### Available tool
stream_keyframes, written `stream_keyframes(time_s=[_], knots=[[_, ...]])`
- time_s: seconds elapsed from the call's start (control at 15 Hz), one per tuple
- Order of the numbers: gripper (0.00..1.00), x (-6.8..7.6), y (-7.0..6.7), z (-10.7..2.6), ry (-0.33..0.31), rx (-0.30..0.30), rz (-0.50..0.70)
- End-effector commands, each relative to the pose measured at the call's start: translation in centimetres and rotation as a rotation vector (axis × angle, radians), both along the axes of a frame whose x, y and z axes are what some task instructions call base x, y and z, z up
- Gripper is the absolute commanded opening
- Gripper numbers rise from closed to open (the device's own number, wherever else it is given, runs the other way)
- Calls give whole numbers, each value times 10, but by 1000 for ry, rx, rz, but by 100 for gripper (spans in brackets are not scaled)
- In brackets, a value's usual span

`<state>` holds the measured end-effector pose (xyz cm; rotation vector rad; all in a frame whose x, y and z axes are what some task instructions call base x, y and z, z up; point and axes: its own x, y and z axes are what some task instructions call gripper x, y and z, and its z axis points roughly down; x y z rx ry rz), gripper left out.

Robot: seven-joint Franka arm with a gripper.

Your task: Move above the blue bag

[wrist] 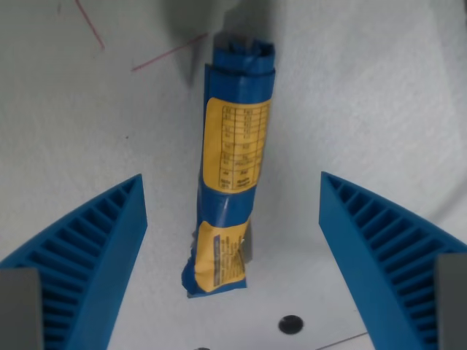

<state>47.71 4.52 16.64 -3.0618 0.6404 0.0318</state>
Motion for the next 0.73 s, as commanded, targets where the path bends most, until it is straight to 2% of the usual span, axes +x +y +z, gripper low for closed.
stream_keyframes(time_s=[0.07, 0.73], knots=[[100, -6, 6, -6, -91, -15, -107], [100, -10, 8, -11, -96, -17, -69]])
